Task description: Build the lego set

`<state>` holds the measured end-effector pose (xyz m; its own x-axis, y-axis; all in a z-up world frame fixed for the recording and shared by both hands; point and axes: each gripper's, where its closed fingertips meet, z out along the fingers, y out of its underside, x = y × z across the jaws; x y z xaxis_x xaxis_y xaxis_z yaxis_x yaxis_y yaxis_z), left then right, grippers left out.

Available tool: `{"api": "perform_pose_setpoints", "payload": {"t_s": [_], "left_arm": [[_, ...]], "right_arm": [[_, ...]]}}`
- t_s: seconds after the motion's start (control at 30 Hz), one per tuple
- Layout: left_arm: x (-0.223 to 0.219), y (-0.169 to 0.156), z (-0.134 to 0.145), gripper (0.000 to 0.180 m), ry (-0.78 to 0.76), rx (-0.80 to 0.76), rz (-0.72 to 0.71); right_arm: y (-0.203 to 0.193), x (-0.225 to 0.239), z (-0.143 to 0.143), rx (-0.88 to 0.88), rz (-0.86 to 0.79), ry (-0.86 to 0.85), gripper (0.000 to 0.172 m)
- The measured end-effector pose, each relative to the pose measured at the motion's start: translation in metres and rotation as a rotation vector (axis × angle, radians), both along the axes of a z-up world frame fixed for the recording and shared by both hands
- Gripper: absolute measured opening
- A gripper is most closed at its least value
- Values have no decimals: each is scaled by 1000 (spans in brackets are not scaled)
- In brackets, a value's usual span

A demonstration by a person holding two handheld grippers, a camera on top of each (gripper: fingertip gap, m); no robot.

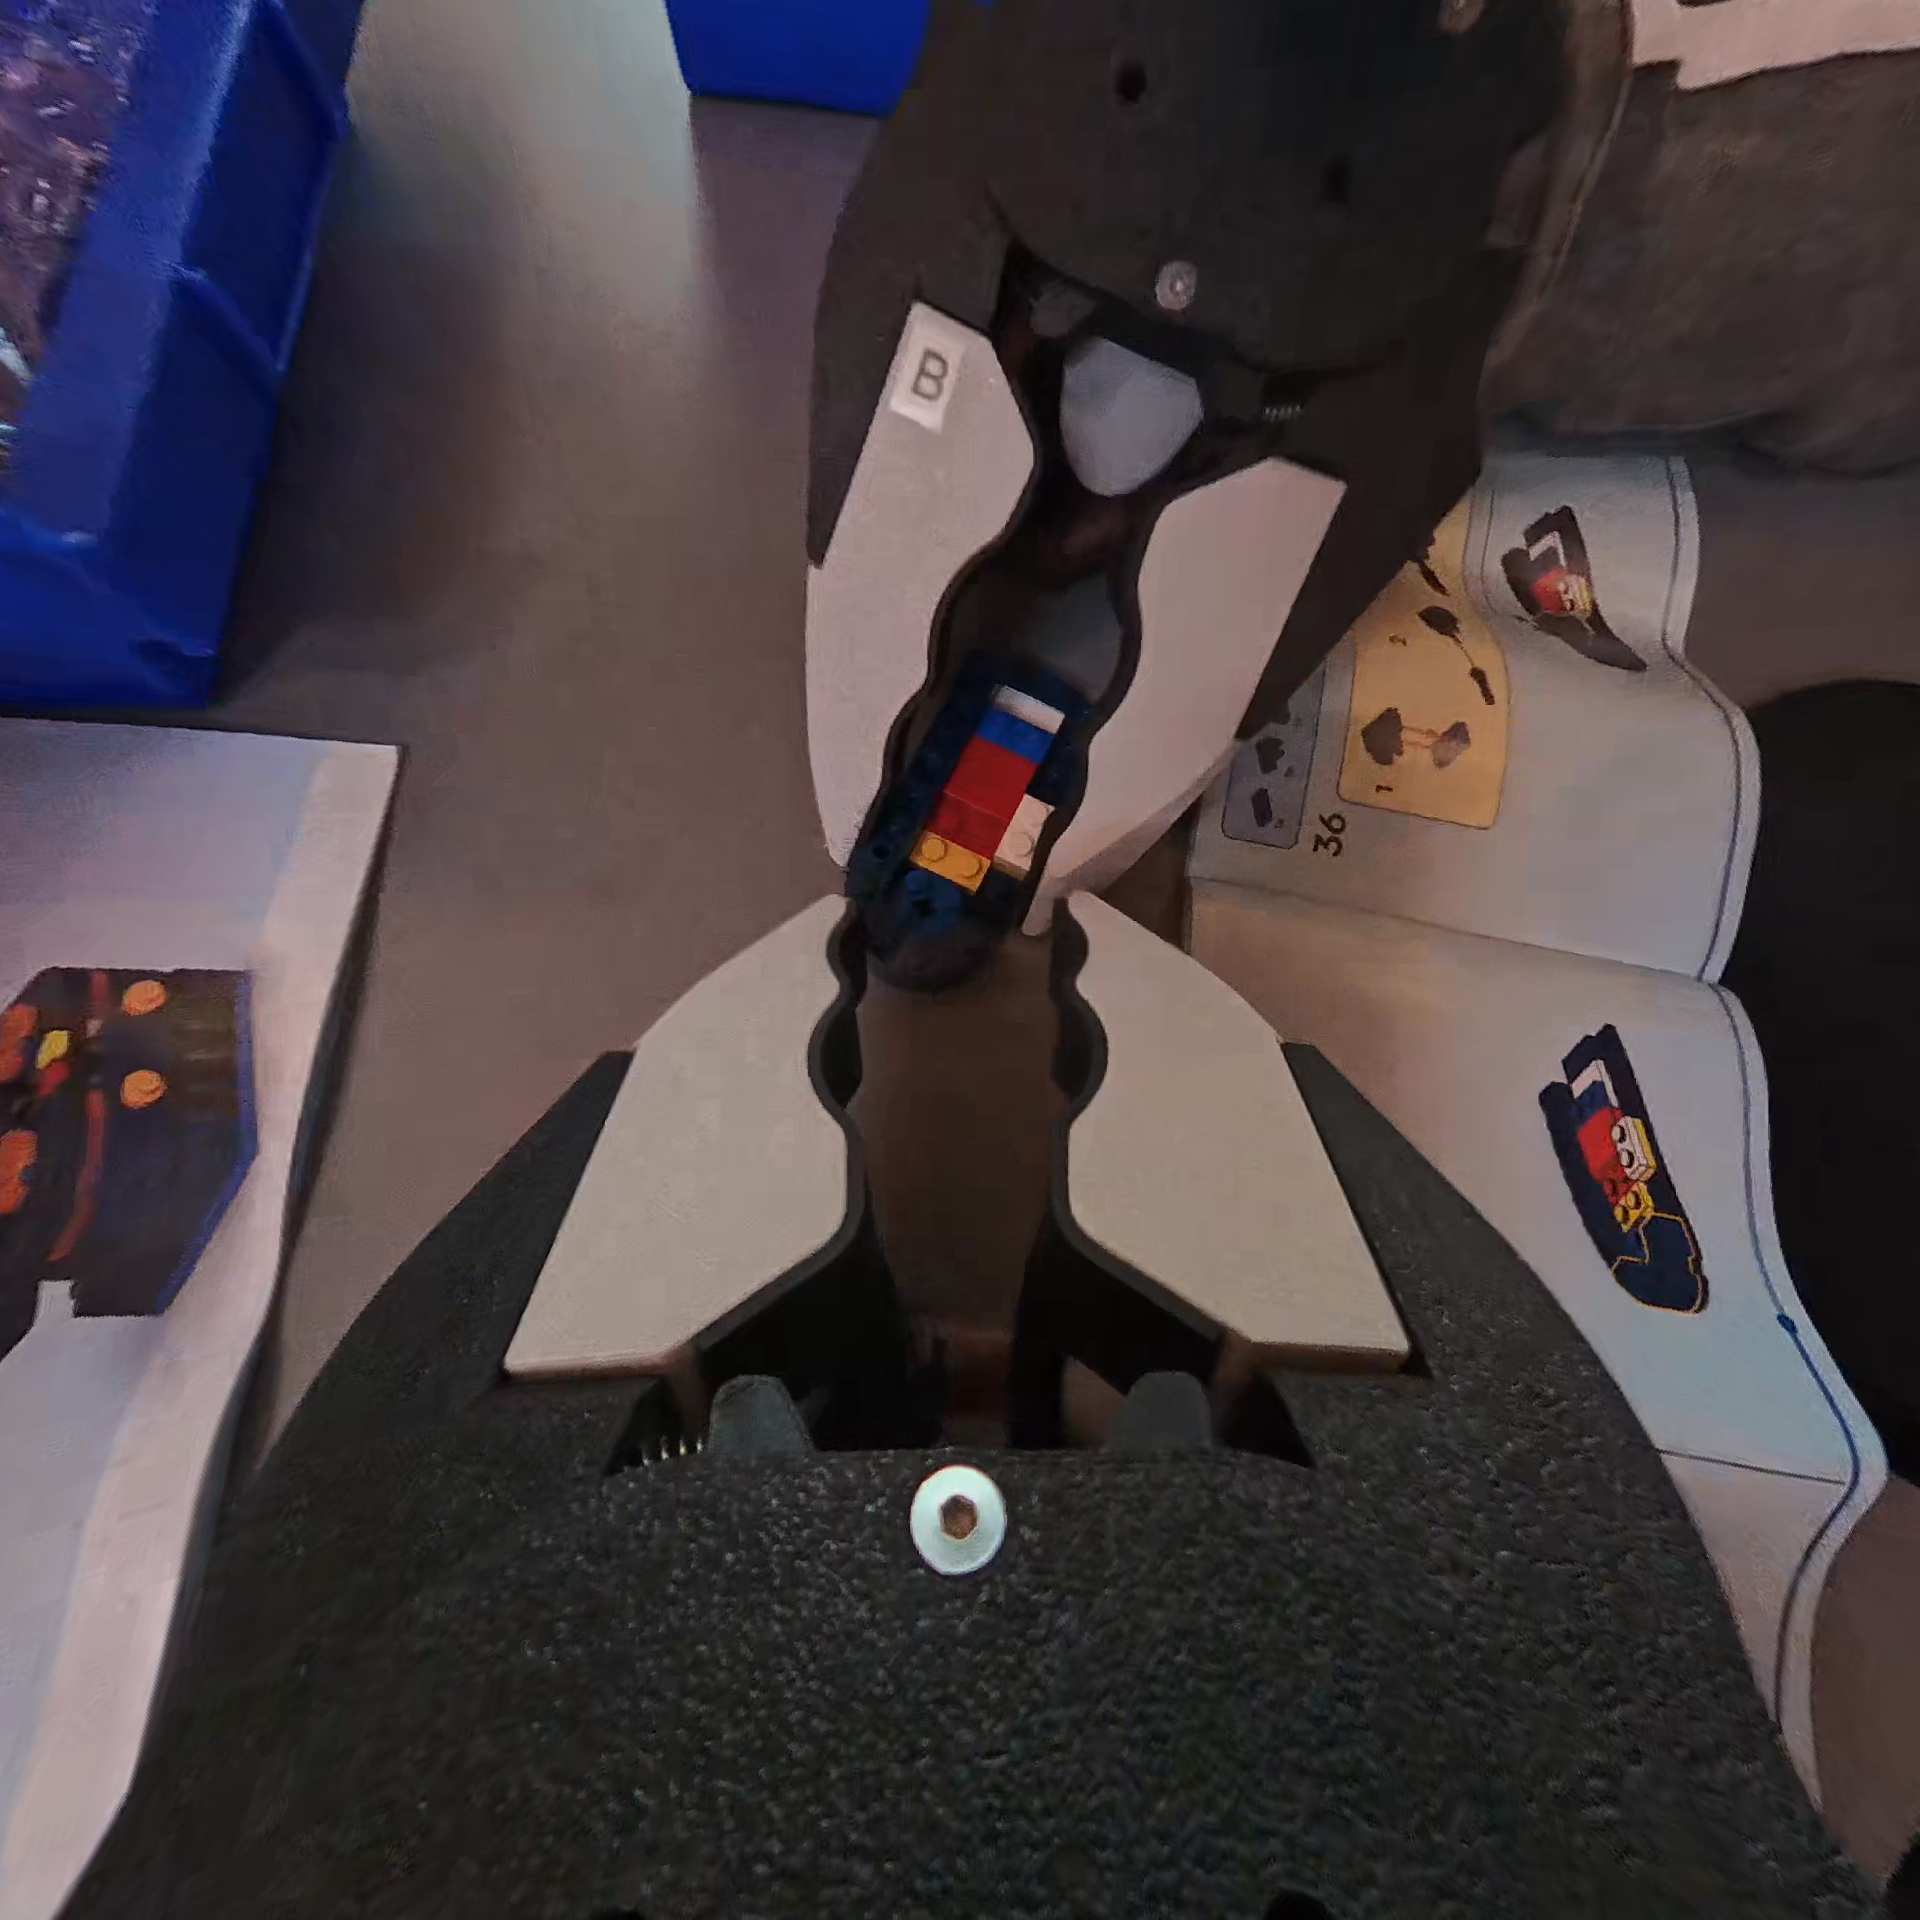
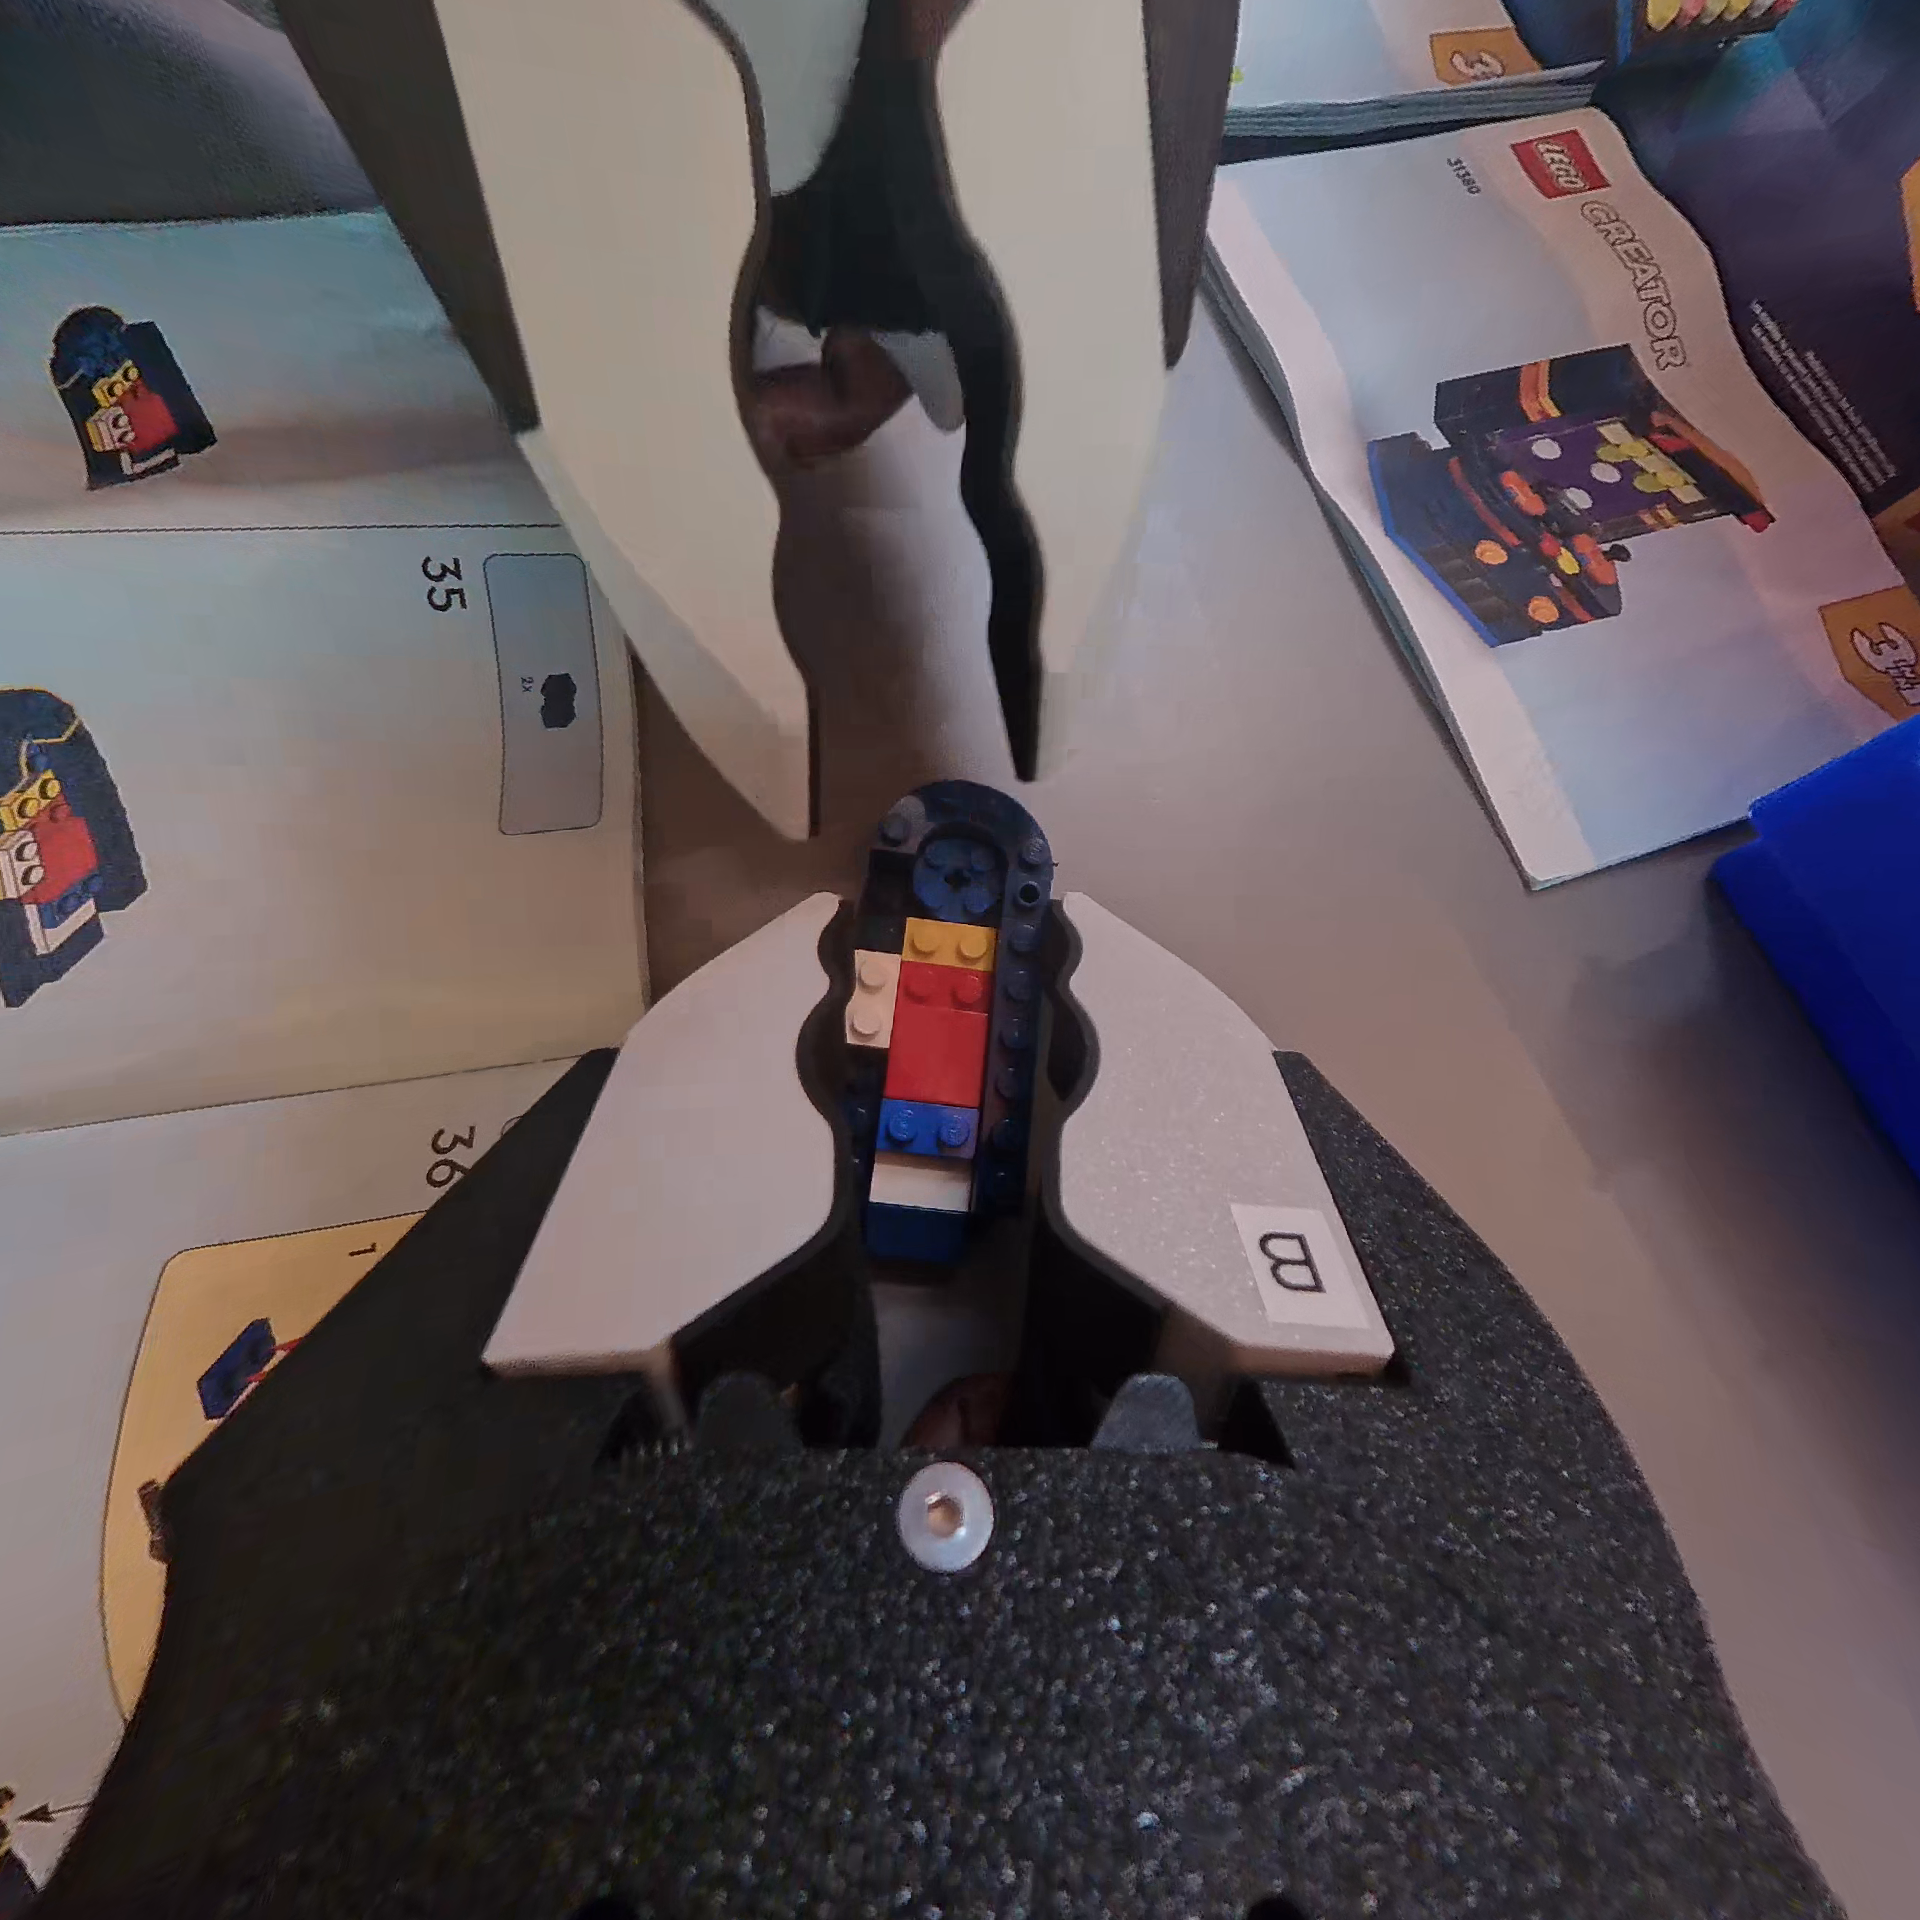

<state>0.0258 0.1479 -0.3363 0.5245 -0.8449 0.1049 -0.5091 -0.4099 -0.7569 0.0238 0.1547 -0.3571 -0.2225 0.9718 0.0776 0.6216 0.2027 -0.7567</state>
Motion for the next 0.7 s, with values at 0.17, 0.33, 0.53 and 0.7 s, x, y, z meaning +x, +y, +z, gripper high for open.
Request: {"api": "perform_pose_setpoints", "payload": {"t_s": [0.17, 0.33, 0.53, 0.7], "left_arm": [[-8, 2, -15, 31, 111, 57, -19], [-6, 2, -14, 25, 105, 92, -49], [-7, 2, -15, 24, 102, 89, -36], [-7, 1, -15, 23, 123, 69, -36]], "right_arm": [[-1, 0, 0, -3, 6, -1, 35], [-1, 0, 0, -2, 8, 0, 35], [-1, 0, 0, 1, 8, 0, 35], [-1, 0, 0, -3, 9, -1, 35]]}}
